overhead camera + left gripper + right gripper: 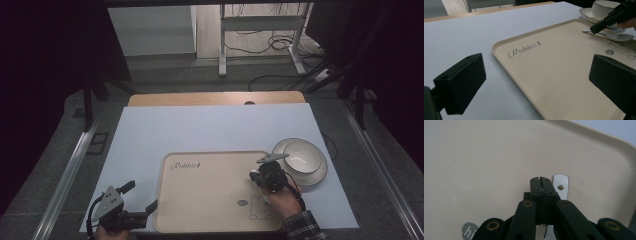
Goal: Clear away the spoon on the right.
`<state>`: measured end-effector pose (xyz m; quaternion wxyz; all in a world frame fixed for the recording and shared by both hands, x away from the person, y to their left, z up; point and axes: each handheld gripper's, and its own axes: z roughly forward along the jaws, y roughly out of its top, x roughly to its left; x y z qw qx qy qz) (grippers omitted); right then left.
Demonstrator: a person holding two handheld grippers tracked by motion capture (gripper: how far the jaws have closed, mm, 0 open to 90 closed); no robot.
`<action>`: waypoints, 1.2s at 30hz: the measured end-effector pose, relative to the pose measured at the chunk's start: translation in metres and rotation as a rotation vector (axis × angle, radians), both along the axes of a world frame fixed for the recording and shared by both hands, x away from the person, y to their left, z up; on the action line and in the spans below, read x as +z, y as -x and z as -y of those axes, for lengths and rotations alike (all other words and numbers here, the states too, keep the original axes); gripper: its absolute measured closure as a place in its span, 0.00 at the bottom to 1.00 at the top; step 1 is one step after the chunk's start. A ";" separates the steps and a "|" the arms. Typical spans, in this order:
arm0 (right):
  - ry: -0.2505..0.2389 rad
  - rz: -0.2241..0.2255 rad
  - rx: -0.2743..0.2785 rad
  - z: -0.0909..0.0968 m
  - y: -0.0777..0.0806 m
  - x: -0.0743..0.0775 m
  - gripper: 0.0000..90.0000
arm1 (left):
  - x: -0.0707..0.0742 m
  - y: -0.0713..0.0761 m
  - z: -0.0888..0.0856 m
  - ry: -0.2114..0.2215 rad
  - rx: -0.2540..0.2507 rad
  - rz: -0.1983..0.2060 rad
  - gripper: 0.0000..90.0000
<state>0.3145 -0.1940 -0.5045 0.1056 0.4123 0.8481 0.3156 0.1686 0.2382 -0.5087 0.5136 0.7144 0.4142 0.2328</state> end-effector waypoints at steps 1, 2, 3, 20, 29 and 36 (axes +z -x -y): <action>0.002 -0.005 -0.005 0.001 0.000 0.000 1.00 | 0.000 0.000 0.000 0.000 0.000 0.000 0.01; 0.003 -0.005 -0.006 0.002 -0.001 -0.001 1.00 | 0.000 0.000 0.000 0.000 0.000 0.000 0.01; 0.002 -0.005 -0.010 0.003 -0.002 -0.001 1.00 | 0.000 0.000 0.000 0.000 0.000 0.000 0.01; 0.008 0.001 -0.070 0.018 -0.009 0.000 1.00 | 0.000 0.000 0.000 -0.002 0.002 -0.001 0.01; -0.009 0.010 -0.068 0.019 -0.009 0.002 0.95 | 0.000 0.000 0.000 -0.002 0.002 -0.001 0.01; -0.044 0.061 -0.057 0.018 -0.004 0.010 0.63 | 0.000 0.000 0.000 -0.001 0.002 -0.002 0.01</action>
